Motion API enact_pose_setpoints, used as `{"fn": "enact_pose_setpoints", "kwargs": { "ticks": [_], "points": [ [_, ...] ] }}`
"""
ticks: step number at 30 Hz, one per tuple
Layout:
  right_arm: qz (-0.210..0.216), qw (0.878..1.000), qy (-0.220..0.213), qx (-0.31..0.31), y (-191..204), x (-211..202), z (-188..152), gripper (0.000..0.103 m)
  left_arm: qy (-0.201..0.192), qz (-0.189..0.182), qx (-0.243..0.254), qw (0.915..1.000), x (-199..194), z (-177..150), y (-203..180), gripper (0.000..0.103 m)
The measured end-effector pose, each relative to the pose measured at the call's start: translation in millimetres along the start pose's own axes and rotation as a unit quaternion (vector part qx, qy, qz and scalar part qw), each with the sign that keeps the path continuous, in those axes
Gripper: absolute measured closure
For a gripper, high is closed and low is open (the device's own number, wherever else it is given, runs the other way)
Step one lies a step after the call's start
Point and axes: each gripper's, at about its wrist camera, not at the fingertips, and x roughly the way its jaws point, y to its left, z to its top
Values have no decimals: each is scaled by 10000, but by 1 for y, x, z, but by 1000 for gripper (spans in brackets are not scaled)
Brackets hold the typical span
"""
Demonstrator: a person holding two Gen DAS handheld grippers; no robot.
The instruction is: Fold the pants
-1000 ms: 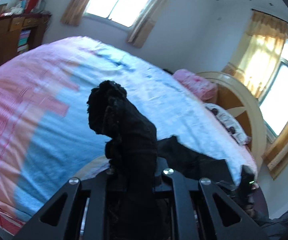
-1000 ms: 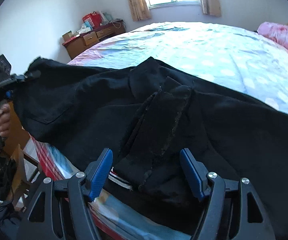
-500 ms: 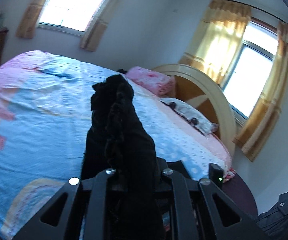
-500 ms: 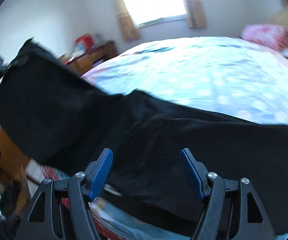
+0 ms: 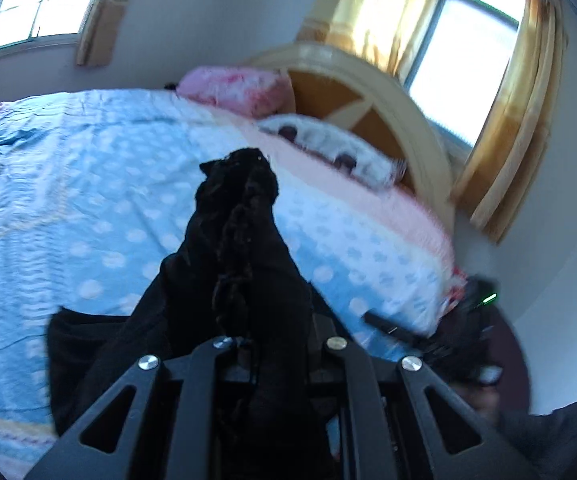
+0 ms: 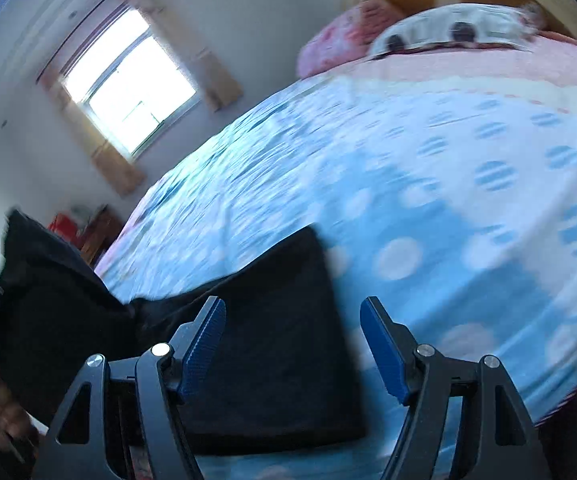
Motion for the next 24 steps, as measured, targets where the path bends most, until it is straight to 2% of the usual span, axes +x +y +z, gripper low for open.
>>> {"fn": "enact_pose_setpoints", "kwargs": {
  "ticks": [2,4,6,8,10,12,16,17,18,20,21,24],
  "points": [
    [-64,9998,-63,156,-9,-3,3,32,218,21,85,9997,28,-5,-9,88],
    [-89,9997,-47,243,-16,-3,4,32,433,125,179,9988,55,-11,-20,82],
    [-85,9995,-1,303,-23,-5,4,32,617,42,282,9977,72,-18,-33,81],
    [-72,9994,12,331,-27,-2,6,32,572,-160,383,9975,75,-19,-46,78],
    [-34,9993,-52,368,-32,-4,9,32,436,-262,488,9975,69,-15,-57,67],
    [-18,9992,-137,387,-33,-6,10,32,223,-216,586,9978,56,-10,-60,49],
    [236,9989,-18,399,-29,2,10,32,28,266,624,9977,29,-14,-41,37],
    [331,9989,52,331,-26,5,10,32,-17,507,642,9966,23,-17,-33,34],
    [420,9988,102,225,-20,7,8,32,-98,923,717,9931,15,-26,-22,34],
    [549,9984,86,-97,-3,4,4,32,-153,1509,828,9850,5,-42,-7,34],
    [640,9973,72,-339,9,2,2,32,-146,1655,740,9833,-2,-52,4,34],
    [792,9916,181,-1009,38,4,-6,32,-145,1777,419,9831,-13,-79,27,33]
  ]
}}
